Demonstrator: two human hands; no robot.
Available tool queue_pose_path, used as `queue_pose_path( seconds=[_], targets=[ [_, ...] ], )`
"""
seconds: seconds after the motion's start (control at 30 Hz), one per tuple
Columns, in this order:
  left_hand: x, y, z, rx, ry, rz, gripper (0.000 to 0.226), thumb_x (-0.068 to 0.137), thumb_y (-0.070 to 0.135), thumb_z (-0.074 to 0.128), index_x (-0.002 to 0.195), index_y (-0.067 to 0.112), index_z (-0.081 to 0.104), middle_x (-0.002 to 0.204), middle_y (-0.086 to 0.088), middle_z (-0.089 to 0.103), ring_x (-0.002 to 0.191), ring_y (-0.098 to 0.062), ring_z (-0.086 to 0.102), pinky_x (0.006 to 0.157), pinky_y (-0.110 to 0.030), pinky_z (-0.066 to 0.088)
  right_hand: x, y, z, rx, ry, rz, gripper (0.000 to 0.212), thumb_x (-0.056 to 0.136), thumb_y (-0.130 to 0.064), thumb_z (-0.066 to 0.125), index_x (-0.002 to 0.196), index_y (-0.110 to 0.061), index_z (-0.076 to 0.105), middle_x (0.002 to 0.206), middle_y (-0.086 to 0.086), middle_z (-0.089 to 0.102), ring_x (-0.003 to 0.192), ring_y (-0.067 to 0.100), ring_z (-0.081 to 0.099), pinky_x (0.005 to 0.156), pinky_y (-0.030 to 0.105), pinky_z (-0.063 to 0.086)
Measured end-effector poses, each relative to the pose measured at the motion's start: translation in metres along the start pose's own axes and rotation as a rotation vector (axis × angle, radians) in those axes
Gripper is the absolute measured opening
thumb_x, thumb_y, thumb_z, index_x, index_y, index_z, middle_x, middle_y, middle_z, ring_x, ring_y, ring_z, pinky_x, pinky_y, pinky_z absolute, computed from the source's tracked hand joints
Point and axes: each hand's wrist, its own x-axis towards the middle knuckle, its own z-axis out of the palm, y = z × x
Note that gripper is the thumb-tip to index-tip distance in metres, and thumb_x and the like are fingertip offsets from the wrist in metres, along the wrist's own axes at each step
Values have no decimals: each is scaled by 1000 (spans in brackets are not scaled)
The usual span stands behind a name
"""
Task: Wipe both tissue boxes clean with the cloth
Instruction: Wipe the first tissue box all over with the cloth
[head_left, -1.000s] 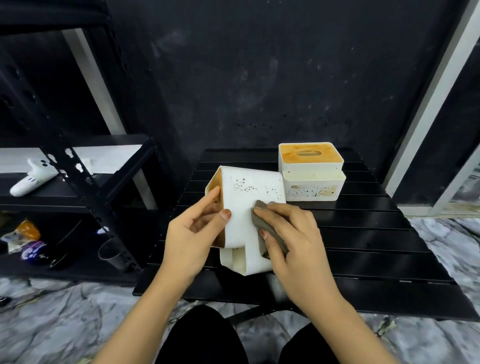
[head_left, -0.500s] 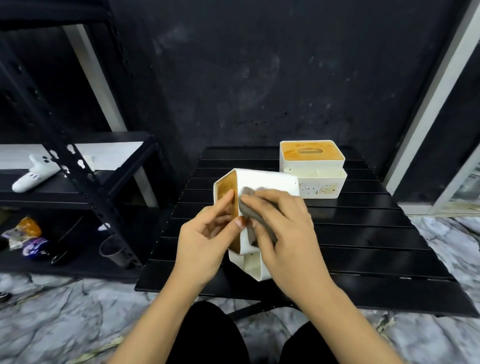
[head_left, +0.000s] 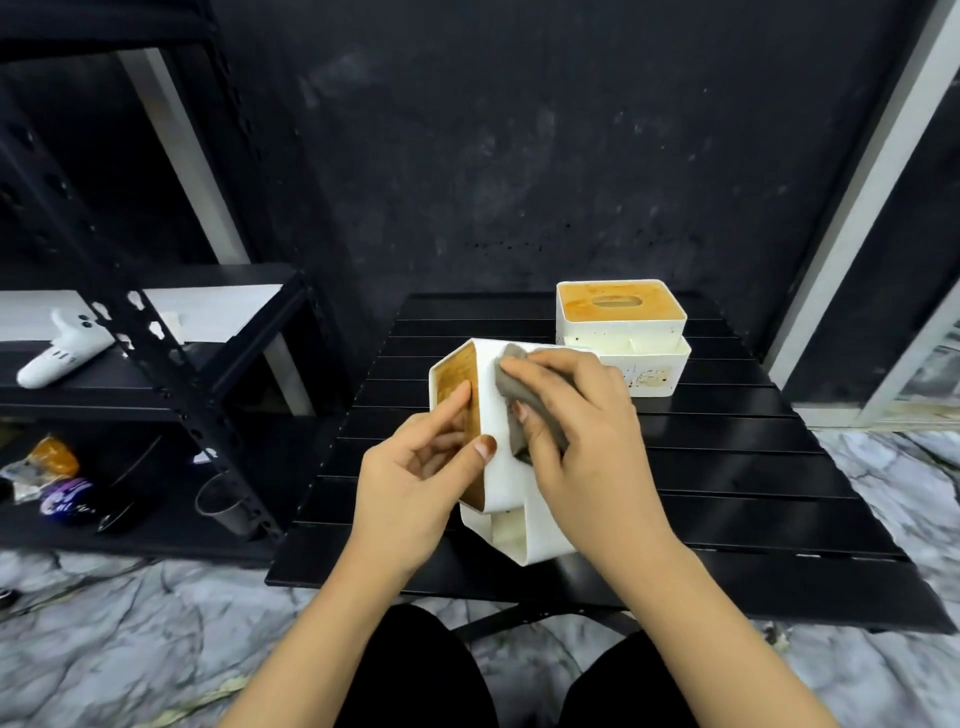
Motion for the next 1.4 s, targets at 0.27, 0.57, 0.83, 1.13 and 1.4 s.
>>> queue_pose_path(
  seconds=[0.27, 0.57, 0.83, 1.13, 1.4],
  targets=[
    [1, -3, 0, -21, 79, -20, 47, 76, 1, 68, 117, 22, 61, 100, -2, 69, 83, -2, 65, 78, -14, 51, -18, 24, -11, -10, 57, 161, 37, 84, -16, 51, 120, -24, 58, 111, -8, 50, 103, 11, 42, 86, 41, 44],
    [1, -5, 3, -112, 182, -35, 42, 78, -2, 66, 110, 26, 63, 82, 8, 69, 77, 1, 63, 71, -9, 49, -53, 17, -12, -47, 34, 139, 36, 87, -26, 42, 121, -25, 56, 117, -11, 48, 105, 10, 44, 84, 36, 45],
    [2, -3, 6, -126, 210, -39, 40, 78, 1, 67, 108, 26, 63, 88, -1, 67, 73, 4, 63, 65, -7, 48, -49, 22, -13, -68, -1, 90, 37, 87, -26, 42, 122, -24, 54, 118, -13, 45, 105, 9, 43, 83, 39, 47],
    [2, -1, 11, -137, 218, -42, 39, 73, 4, 69, 104, 26, 65, 83, 3, 69, 75, 1, 64, 70, -9, 49, -51, -6, -3, -9, -47, 19, 33, 88, -23, 45, 119, -26, 56, 116, -13, 47, 105, 7, 44, 83, 36, 48],
    [-1, -5, 8, -140, 241, -48, 40, 75, -1, 69, 105, 27, 66, 87, 1, 71, 77, 0, 66, 70, -9, 49, -52, 6, -8, -41, -29, 50, 34, 87, -26, 43, 119, -30, 52, 116, -16, 46, 104, 6, 43, 82, 38, 47]
  ],
)
